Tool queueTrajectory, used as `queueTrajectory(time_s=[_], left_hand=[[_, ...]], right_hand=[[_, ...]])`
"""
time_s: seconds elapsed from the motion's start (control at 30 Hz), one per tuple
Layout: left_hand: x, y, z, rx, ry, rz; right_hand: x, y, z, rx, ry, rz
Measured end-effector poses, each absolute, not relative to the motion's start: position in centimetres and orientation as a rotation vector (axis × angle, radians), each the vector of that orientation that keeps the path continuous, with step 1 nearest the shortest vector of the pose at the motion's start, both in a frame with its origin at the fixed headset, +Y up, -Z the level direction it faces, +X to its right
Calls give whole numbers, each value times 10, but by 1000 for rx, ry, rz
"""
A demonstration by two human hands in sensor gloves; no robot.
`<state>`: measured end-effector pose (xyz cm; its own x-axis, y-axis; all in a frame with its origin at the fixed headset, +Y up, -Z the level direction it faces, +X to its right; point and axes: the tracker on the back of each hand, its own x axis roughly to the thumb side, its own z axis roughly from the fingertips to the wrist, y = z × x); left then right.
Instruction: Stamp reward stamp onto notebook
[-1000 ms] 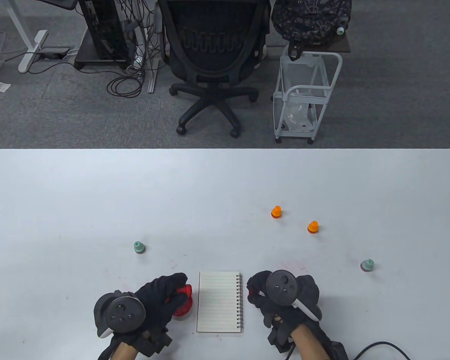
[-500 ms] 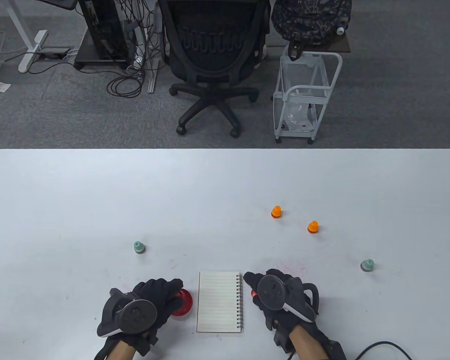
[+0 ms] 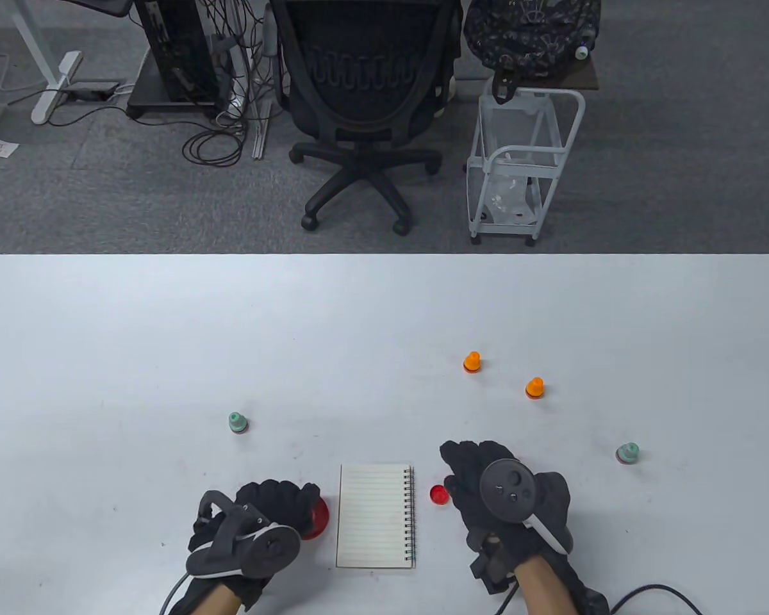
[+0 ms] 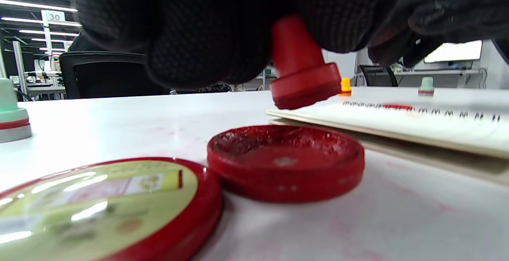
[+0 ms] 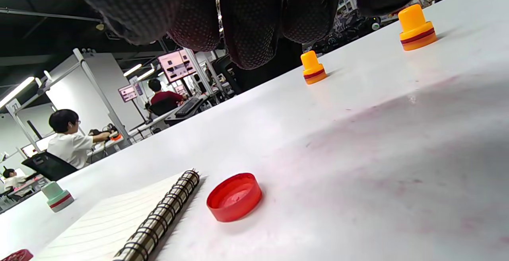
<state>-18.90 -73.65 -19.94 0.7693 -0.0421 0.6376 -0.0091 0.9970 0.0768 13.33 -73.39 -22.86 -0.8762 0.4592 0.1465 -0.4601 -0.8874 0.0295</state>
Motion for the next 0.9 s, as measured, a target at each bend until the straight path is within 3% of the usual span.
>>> queueTrajectory(time_s=[0.2, 0.43, 0.77, 0.9], left_hand=[[-177, -753, -206, -10, -750, -150], [-166, -750, -208, -17, -773, -185], [-184, -749, -212, -49, -673, -37], [-192, -739, -212, 9, -628, 30]], right_hand=[[136, -733, -229, 212, -7, 2624], [139, -732, -229, 204, -8, 2604], [139, -732, -229, 204, -2, 2606], [139, -732, -229, 204, 4, 2604]])
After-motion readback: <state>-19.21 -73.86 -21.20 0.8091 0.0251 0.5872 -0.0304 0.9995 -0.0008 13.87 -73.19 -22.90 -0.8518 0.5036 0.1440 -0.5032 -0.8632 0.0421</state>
